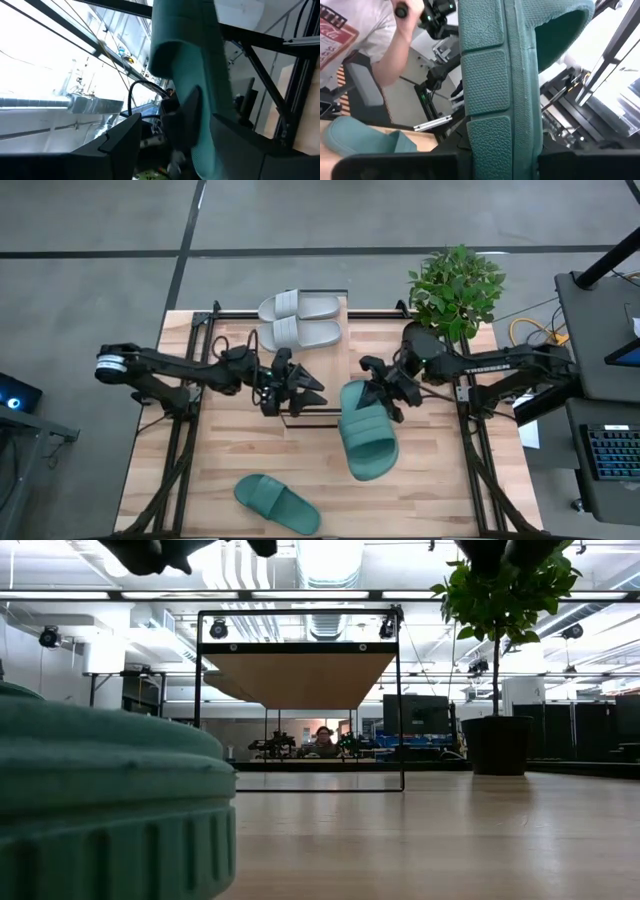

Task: Pick and place slides into the shelf
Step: Put the left blue slide on the shelf

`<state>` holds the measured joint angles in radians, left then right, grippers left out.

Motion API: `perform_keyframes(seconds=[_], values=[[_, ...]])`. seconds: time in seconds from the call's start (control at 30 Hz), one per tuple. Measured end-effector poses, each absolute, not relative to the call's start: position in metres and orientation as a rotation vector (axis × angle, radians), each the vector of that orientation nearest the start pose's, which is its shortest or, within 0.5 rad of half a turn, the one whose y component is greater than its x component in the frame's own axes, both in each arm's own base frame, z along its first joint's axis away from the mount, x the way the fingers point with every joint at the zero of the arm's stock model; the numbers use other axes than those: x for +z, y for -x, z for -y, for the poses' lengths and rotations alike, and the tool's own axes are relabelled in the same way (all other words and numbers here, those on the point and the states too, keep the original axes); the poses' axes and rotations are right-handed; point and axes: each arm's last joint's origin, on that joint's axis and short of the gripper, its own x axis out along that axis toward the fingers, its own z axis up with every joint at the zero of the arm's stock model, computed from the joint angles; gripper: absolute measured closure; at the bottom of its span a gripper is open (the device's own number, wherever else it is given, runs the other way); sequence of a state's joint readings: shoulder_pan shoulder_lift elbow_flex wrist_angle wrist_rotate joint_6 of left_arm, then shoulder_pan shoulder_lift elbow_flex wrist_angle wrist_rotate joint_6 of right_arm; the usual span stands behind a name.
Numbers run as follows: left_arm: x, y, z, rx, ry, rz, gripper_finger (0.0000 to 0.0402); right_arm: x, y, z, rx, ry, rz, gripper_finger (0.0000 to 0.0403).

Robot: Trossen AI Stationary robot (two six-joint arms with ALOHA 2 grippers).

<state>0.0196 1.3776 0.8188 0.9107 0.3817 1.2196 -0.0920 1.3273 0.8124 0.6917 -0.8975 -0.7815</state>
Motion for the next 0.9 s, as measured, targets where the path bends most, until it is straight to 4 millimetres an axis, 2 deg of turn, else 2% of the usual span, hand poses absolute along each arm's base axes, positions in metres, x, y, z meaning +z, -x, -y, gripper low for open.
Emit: perform_keyframes(seconds=[0.33,0.57,0.9], values=[[0.323,-0.298,0.009,-0.170,-1.298,0.634,0.0182,0.305,-0.286,0.006,0.696,0.774,0.468,0.0348],[0.326,-0.298,0.011,-0.150,-1.304,0.680,0.0182,0.310,-0.287,0.006,0.688,0.735,0.508,0.0348],[0.328,-0.320,0.012,-0.159,-1.323,0.704,0.0182,0.300,-0.297,0.009,0.683,0.677,0.497,0.0348]])
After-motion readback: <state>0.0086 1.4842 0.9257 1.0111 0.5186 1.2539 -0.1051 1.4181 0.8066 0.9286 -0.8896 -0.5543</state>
